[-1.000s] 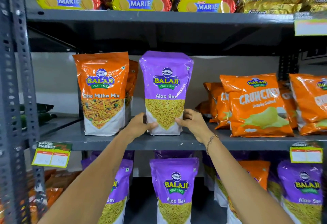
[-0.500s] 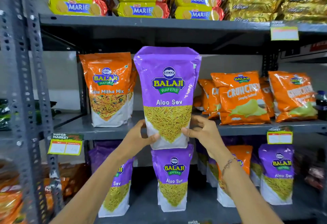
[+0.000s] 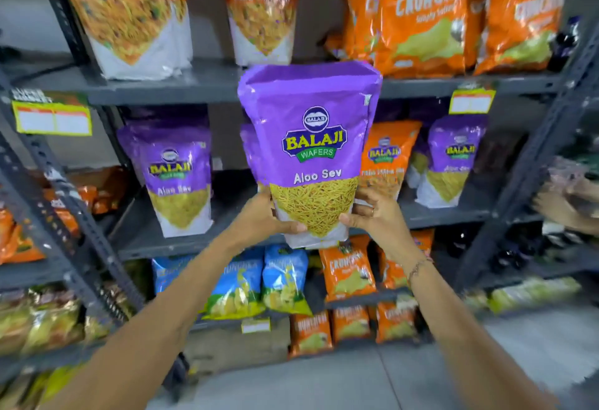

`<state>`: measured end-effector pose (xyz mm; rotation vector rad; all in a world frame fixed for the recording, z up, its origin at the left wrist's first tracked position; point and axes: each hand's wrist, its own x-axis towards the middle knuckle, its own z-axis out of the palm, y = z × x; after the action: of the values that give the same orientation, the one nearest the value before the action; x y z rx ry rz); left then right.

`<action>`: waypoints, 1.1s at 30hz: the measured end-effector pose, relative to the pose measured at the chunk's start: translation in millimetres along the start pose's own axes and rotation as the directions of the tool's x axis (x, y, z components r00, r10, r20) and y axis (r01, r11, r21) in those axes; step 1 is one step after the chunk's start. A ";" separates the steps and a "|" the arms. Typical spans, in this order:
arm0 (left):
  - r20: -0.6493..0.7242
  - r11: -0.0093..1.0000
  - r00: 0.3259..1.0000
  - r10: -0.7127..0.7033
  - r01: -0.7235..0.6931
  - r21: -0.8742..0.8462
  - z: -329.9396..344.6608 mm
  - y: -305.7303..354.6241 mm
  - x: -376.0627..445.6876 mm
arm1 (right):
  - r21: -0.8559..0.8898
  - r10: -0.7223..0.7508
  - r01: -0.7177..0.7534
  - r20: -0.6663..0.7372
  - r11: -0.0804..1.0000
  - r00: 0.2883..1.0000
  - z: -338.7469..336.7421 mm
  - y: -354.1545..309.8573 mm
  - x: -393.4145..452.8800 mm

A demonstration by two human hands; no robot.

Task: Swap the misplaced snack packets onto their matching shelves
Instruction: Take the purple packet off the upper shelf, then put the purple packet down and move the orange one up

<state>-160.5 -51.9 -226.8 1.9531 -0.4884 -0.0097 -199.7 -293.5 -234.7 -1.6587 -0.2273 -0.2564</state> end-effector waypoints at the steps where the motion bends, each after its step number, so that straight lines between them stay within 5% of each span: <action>1: -0.005 0.999 0.999 -0.045 0.045 0.002 8.2 -8.8 1.0 | 0.003 0.031 -0.031 0.005 1.000 0.999 -4.5 13.0 -2.9; 7: -0.128 0.982 0.977 -0.170 0.178 0.057 59.5 -46.0 17.5 | -0.016 0.173 -0.173 0.061 0.985 0.983 -28.2 77.4 11.6; 11: -0.314 0.944 0.901 -0.300 0.327 0.038 98.5 -62.9 34.0 | -0.024 0.203 -0.202 0.120 0.979 0.972 -47.4 112.1 43.8; 14: -0.460 0.906 0.802 -0.381 0.422 -0.014 132.3 -69.9 50.9 | -0.013 0.235 -0.236 -0.052 0.972 0.971 -69.1 135.5 69.7; 18: -0.612 0.880 0.676 -0.410 0.470 -0.071 174.2 -71.3 76.8 | -0.077 0.054 -0.093 -0.405 0.993 0.913 -111.7 169.8 94.2; 20: -0.665 0.876 0.637 -0.390 0.479 -0.054 188.1 -71.8 89.5 | -0.103 0.021 -0.078 -0.467 0.992 0.884 -133.3 183.0 105.5; 28: -0.778 0.829 0.495 -0.386 0.556 -0.059 234.2 -77.7 128.9 | -0.193 0.274 -0.286 -0.088 0.939 0.958 -192.3 224.1 166.1; 33: -0.836 0.830 0.390 -0.387 0.543 -0.131 241.4 -81.9 128.7 | -0.157 0.238 -0.231 0.025 0.960 0.971 -195.6 238.8 180.9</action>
<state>-69.9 -278.8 -374.8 1.9171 0.7682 0.6218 37.5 -513.0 -388.2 -1.8268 -0.0420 -0.0592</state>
